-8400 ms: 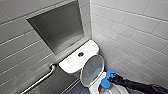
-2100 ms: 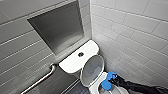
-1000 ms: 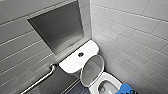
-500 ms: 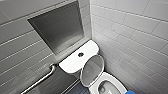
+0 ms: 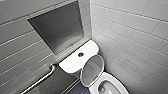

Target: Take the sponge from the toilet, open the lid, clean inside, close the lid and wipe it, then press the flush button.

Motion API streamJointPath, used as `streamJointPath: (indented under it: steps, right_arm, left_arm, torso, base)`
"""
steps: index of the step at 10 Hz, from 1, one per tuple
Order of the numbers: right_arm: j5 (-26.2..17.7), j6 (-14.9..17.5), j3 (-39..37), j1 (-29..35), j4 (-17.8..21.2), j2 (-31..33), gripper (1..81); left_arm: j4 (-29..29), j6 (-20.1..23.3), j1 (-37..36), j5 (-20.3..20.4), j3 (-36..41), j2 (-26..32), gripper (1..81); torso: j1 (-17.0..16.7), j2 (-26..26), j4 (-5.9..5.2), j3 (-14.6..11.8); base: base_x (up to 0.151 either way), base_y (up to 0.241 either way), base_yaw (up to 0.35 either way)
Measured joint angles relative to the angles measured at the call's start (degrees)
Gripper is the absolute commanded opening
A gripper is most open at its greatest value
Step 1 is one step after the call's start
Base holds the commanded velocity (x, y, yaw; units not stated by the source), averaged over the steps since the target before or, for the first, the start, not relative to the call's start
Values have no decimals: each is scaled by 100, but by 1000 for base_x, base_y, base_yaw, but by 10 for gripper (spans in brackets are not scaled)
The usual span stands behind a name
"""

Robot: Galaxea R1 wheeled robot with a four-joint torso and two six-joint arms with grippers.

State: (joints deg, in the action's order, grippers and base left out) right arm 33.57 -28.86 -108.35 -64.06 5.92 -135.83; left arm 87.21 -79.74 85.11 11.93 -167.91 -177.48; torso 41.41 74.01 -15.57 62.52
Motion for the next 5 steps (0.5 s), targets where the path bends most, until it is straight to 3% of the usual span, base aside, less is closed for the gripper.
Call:
streamJointPath:
  steps: [3,5]
  right_arm:
    - [484,2,96,-443,24,-89,10]
    - [427,171,325,-578,20,-257,10]
  left_arm:
    - [0,2,0,-1,0,-28,811]
    - [0,5,-2,-1,0,-33,811]
  torso:
    - [0,0,0,0]
    - [0,0,0,-2]
  base:
    - [0,0,0]
    - [0,0,0]
